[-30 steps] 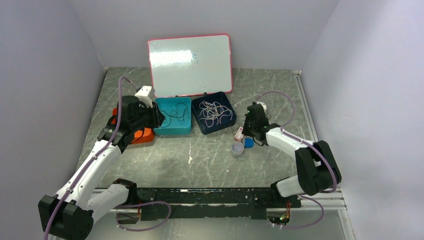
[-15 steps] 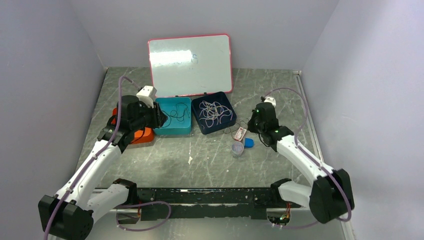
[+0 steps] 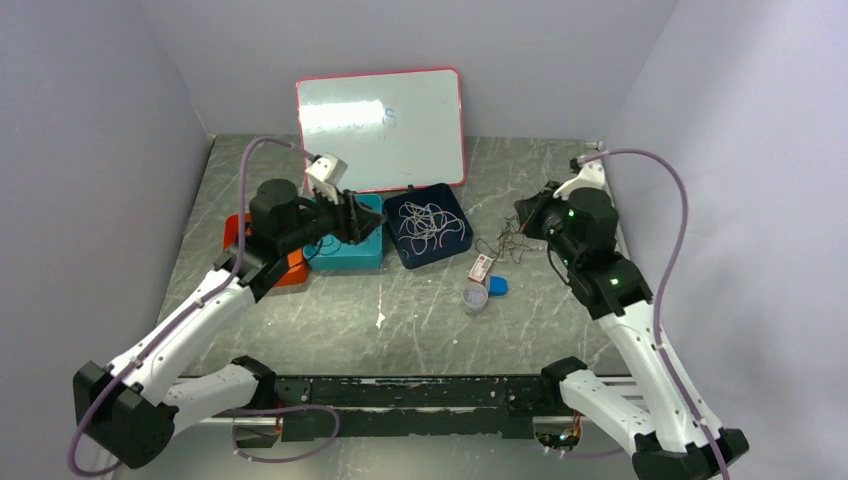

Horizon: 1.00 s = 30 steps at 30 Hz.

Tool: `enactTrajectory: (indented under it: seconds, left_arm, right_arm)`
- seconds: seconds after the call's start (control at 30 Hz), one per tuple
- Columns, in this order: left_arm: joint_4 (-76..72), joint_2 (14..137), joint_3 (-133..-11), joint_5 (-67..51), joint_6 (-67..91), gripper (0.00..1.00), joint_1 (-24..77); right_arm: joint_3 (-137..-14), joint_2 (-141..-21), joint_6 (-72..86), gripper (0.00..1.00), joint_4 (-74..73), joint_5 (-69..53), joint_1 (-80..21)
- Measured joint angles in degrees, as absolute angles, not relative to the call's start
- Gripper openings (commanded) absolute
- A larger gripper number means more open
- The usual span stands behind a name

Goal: Untangle the cables

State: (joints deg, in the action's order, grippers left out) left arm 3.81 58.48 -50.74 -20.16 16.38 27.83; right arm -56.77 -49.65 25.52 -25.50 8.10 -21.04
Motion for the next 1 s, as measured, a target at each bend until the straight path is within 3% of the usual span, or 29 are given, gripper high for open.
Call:
enactTrajectory:
  seconds: [0.33,0.6,1.0]
  left_arm:
    - [-10.7,68.6,-57.6,-19.7,15.9,0.54,40.9]
    - [-17.9,76.0,-62.3,-19.3,13.3,0.63,48.1]
    - [-22.3,83.7,-69.0,-20.9,8.5,0.73,50.0]
  right_arm:
    - [-71.5,-48.4,25.5,0.0,-30.1,6.3,-21.1]
    - [-78.7,-50.7,25.5,0.0,-31.7,3.8,-21.1]
    - [-85.6,-53.4,25.0,0.0,-34.7,-7.0,-21.0]
